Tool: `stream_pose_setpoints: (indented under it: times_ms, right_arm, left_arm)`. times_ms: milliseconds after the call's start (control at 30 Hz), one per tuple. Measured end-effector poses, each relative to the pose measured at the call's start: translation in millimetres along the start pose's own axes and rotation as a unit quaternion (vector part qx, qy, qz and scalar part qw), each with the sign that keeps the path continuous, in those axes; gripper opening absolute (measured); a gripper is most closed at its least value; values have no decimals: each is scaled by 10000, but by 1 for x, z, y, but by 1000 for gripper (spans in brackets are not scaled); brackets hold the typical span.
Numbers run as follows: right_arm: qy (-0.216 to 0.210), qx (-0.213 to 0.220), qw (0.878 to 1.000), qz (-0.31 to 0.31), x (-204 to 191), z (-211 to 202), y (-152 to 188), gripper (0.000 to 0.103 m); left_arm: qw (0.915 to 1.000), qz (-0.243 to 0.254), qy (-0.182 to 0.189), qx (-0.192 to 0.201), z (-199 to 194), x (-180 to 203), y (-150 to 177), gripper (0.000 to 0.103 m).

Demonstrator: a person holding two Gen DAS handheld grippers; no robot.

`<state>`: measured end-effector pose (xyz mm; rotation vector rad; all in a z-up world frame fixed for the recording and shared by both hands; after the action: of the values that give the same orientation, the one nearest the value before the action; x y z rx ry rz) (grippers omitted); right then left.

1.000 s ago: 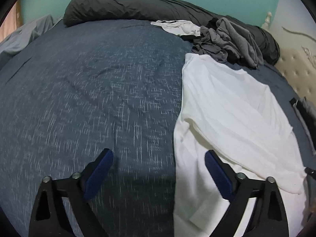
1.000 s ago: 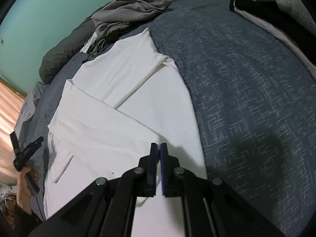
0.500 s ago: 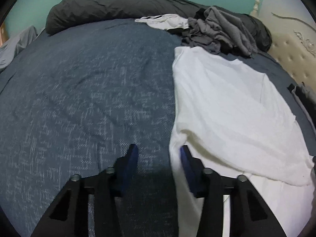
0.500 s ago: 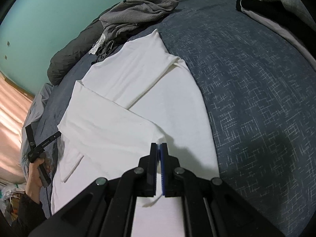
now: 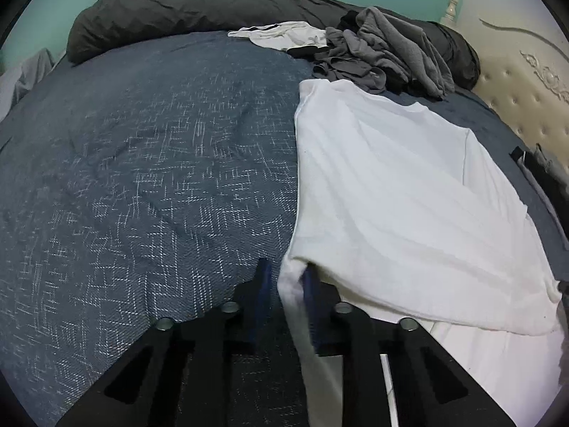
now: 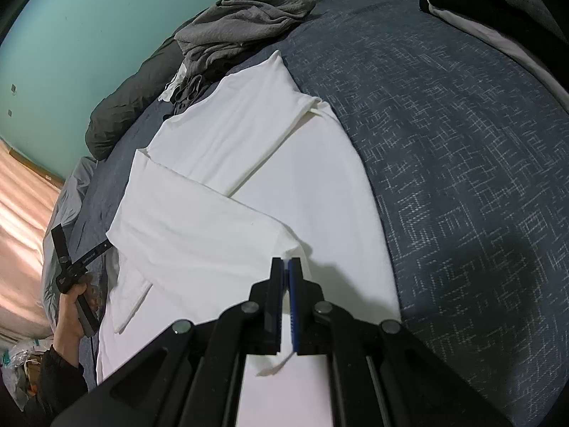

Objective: Fold clothes

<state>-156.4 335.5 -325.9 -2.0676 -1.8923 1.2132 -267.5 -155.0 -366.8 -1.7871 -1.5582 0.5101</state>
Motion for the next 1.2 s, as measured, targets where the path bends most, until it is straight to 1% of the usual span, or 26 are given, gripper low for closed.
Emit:
stream_pose_setpoints:
  times_ms: [167, 300, 467, 633, 833, 933, 967, 1067, 1133, 1200]
  right_arm:
    - [-1, -28, 10000, 29, -1, 2, 3, 3]
    - [-11, -38, 10000, 34, -2, 3, 5, 3]
    - [13, -2, 10000, 52, 0, 0, 4, 3]
    - [49, -26, 10000, 18, 3, 1, 3, 3]
    - [161, -101, 9997, 130, 13, 6, 6, 3]
    - [180, -69, 9996, 199, 16, 4, 6, 3]
    - [174, -55, 9997, 185, 16, 2, 5, 3]
    - [153, -9, 9998, 141, 12, -1, 2, 3]
    - [133, 25, 9998, 118, 9, -2, -1, 3]
    - [111, 61, 9999, 101, 6, -3, -4, 3]
  left_arm:
    - [9999, -83, 67, 55, -1, -2, 1, 9]
    - [9999, -26, 56, 83, -2, 0, 0, 8]
    - [9996, -28, -93, 252, -13, -5, -7, 7]
    - [9995, -271, -59, 117, -5, -14, -2, 7]
    - [9977, -667, 143, 42, -2, -23, 1, 7]
    - [9969, -765, 168, 17, -7, -24, 1, 7]
    - [9967, -790, 170, 11, -9, -24, 1, 9]
    - [9956, -916, 216, 7, -17, -25, -1, 10]
    - [9948, -1005, 169, 9, -22, -26, -2, 10]
    - [9946, -1040, 15, 42, -28, -30, -3, 9]
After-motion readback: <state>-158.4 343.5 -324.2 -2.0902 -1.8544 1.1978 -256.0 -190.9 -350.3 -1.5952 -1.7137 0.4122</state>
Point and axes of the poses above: each gripper's, at about its wrist camera, not at the fingertips, and z roughly the way its jaws point, x to its right, y to its underside, the point moved 3 cm from there along z, roughly the way its jaws point, and after that the axes turned 10 degrees about x, right-handed, at the moved point
